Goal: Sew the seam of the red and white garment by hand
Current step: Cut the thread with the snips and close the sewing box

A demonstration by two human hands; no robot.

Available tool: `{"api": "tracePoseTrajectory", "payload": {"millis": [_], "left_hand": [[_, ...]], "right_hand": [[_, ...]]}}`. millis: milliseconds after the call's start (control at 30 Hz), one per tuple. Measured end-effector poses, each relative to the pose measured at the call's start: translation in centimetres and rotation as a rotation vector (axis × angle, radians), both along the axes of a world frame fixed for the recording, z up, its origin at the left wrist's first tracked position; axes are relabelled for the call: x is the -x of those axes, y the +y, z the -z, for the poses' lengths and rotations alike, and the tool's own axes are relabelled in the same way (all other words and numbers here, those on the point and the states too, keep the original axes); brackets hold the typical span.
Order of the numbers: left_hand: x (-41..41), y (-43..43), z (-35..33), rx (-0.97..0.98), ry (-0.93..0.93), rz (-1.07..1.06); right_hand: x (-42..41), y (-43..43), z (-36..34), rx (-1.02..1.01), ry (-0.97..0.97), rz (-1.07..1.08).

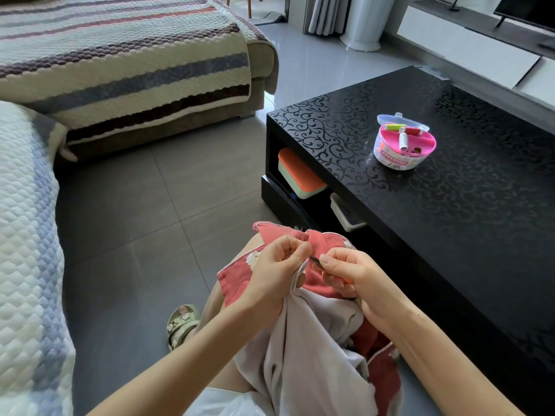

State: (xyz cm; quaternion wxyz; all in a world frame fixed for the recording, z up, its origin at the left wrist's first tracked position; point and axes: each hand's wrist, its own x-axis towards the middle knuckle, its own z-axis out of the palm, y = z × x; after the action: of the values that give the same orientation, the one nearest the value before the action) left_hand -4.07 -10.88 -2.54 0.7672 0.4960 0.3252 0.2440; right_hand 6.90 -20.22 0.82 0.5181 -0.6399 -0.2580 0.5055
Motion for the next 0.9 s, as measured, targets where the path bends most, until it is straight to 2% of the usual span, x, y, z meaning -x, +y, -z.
{"api": "tracePoseTrajectory", "payload": {"millis": [433, 633, 733, 900], "left_hand": [[0.4, -0.1, -0.2, -0.041, -0.036, 0.004], [1.3, -0.4, 1.7, 0.004, 0.048, -0.045], [2.0, -0.7, 2.8, 0.080, 0.059, -0.068], [1.7, 0.0, 1.6, 0.156, -0.055, 0.039]], "right_hand": [[0.6, 0.1, 0.4, 0.016, -0.013, 0.020], [-0.5, 0.2, -0.7, -0.132, 0.169, 0.017], [-1.3, 0.1, -1.7, -0.180, 0.098, -0.043], [-1.0, 0.9, -0.6, -0.114, -0.205, 0.000]]}}
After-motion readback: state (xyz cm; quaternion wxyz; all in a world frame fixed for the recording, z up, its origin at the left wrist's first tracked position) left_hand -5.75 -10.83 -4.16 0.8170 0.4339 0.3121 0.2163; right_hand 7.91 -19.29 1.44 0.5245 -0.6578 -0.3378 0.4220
